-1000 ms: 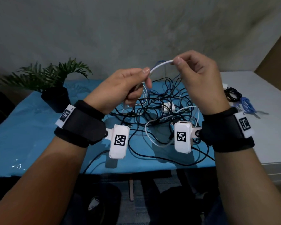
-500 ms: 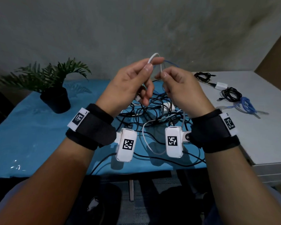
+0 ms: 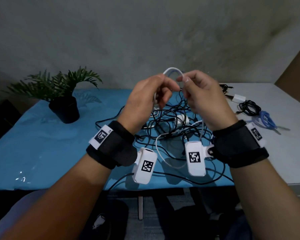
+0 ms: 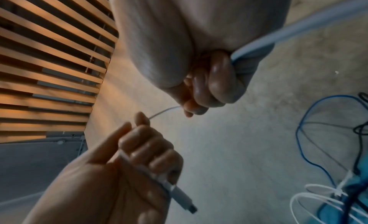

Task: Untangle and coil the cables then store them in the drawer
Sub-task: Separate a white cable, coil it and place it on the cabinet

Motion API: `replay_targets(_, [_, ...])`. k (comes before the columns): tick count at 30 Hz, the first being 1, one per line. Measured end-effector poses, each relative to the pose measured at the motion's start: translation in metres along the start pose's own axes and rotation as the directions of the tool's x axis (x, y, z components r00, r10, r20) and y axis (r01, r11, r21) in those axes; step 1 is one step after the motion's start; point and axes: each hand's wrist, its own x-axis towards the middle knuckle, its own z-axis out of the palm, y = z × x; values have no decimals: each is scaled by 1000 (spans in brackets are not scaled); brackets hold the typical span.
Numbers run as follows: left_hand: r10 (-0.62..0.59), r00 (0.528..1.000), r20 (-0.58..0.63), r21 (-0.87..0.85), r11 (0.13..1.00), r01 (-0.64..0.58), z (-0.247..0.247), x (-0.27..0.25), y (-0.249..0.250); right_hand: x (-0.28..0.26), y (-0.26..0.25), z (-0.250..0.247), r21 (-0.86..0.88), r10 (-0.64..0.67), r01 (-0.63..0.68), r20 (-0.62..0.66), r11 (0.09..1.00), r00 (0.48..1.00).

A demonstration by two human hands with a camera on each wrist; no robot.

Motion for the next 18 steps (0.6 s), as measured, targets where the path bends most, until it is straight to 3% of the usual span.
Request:
replay_targets(6, [48, 999, 1, 20, 999, -48, 7, -2, 6, -13, 2, 6, 27, -23, 24, -25, 999, 999])
replay_targets(13, [32, 991, 132, -348, 937, 17, -4, -1, 17, -16, 1, -1, -140, 13, -10, 21, 990, 1000])
replay_targets(16, [41, 999, 26, -367, 930, -29, -12, 2, 20, -21, 0, 8, -201, 51, -28, 113, 979, 992])
replay_targets(18, [27, 996, -85, -243, 969, -47, -16, 4, 19, -24, 0, 16, -237, 51, -8, 179, 971, 983])
